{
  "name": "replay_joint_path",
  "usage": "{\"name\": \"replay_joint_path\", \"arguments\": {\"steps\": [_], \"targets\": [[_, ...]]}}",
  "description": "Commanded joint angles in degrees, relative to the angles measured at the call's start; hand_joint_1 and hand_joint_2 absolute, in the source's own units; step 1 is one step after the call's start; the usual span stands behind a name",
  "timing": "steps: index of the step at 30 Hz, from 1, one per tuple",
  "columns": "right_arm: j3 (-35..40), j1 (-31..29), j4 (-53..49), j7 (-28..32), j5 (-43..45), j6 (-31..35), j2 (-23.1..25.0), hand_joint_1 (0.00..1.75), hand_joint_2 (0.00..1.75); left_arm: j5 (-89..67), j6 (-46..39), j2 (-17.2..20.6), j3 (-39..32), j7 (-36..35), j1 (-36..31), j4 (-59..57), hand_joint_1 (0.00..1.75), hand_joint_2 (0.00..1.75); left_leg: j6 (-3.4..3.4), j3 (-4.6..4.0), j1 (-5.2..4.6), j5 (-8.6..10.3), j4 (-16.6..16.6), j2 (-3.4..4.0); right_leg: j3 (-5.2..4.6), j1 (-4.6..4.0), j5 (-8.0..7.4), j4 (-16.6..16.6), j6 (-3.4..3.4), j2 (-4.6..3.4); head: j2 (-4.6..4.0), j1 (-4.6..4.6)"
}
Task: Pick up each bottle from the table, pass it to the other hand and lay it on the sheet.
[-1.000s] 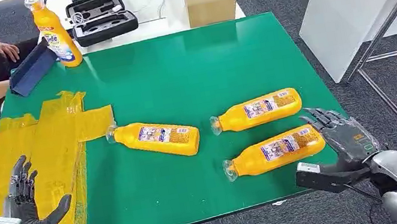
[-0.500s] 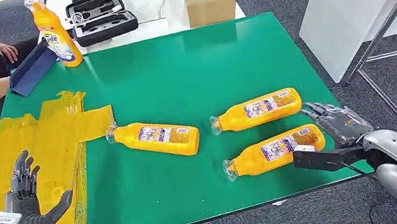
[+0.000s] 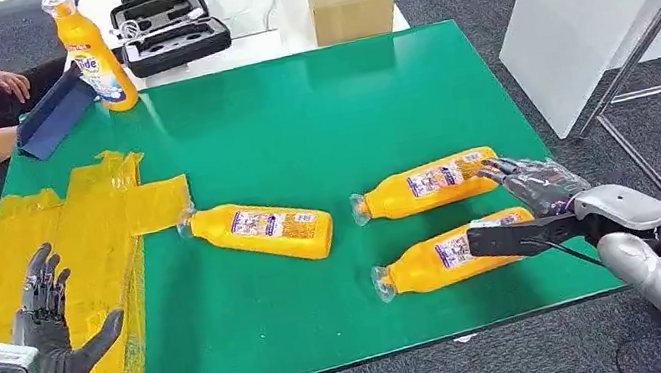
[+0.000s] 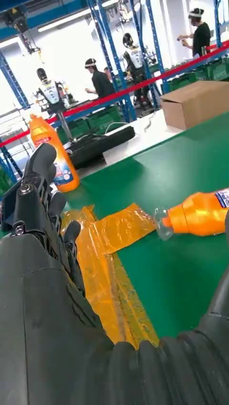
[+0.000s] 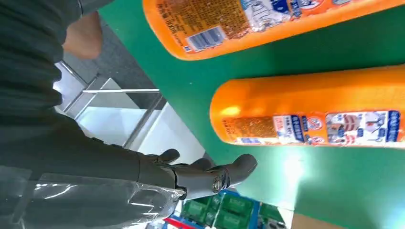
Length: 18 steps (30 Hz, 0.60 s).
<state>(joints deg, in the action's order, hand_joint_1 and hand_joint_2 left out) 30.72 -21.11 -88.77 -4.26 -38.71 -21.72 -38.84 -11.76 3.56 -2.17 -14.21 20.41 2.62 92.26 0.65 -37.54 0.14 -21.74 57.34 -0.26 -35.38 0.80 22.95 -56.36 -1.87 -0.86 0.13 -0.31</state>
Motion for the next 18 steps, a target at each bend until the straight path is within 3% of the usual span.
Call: {"name": "replay_joint_path", "arguments": {"steps": [1,11,18], "targets": [[11.0,-8.1,8.6,0.6,2.5,-1.4,1.6,0.00,1.75,0.5,-0.1,1.5,1.0,-0.4,-2.0,-4.3,0.00,1.75,-0.06,0.40,0.03,-0.14,0.0,0.18,0.34,-0.05,0.06,0.1,0.09,-0.10,0.00,0.00],[21.5,-12.2,1.6,0.9,12.3,-8.8,-7.3,0.00,1.75,2.2,-0.9,2.7,1.5,-0.5,-2.7,-6.5,0.00,1.75,-0.05,0.32,-0.02,-0.15,0.0,0.03,0.29,0.00,0.14,0.0,0.08,0.07,0.00,-0.02],[28.3,-14.9,3.1,-2.8,8.0,-9.0,-12.2,0.00,1.75,3.0,-1.2,3.3,2.6,-0.7,-3.3,-7.3,0.00,1.75,-0.02,0.15,-0.03,-0.04,0.0,-0.07,0.14,0.03,0.06,0.0,0.04,0.13,0.00,-0.02]]}}
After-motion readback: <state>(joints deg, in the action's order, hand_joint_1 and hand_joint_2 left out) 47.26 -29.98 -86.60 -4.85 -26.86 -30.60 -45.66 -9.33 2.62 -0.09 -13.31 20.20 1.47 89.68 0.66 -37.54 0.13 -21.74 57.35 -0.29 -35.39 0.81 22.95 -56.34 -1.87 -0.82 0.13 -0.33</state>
